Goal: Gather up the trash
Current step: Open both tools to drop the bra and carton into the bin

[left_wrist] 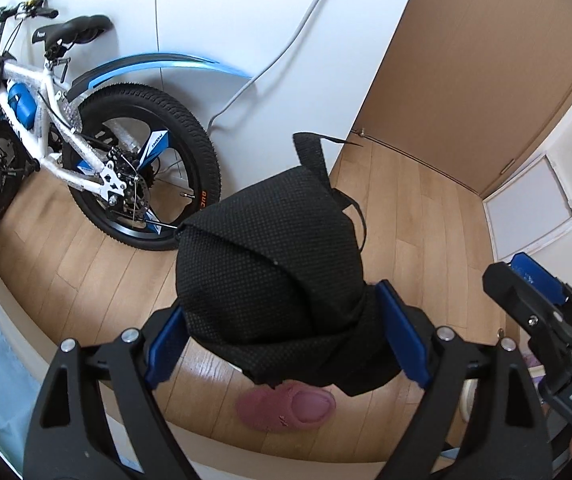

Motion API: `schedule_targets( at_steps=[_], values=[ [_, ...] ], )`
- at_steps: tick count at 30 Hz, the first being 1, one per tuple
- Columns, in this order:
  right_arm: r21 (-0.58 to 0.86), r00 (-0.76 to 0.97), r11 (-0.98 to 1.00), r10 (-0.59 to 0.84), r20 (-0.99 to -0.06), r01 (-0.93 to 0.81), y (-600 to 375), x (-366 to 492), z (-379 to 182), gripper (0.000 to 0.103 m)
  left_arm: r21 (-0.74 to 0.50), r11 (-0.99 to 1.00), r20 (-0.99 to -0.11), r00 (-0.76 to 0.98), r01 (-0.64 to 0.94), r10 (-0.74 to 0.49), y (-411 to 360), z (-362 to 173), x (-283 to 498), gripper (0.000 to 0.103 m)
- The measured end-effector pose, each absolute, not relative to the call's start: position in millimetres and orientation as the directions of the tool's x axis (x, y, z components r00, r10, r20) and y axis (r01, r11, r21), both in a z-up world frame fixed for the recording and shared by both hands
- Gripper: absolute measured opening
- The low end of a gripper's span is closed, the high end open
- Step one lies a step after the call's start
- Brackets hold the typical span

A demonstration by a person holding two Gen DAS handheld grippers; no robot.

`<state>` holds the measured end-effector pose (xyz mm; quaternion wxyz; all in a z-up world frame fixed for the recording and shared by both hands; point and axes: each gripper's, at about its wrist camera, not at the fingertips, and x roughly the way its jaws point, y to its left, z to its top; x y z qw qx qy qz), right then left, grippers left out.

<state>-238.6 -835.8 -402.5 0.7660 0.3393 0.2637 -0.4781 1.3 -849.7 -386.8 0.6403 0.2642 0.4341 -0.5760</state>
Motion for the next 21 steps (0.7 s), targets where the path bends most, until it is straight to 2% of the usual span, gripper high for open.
schedule_targets(
  at_steps=[8, 21],
  values=[
    [0.273, 0.408, 0.314, -0.547, -0.731, 0.909, -836, -240, -404, 0.073, -0.261, 0.184, -0.853, -0.138, 0.948, -0.503, -852, -396, 7, 0.09],
    [0.285, 0.411, 0.305, -0.537, -0.737, 0.909, -839, -242, -408, 0.073, -0.258, 0.182, -0.848, -0.132, 0.949, -0.514, -856, -393, 6, 0.09]
  ],
)
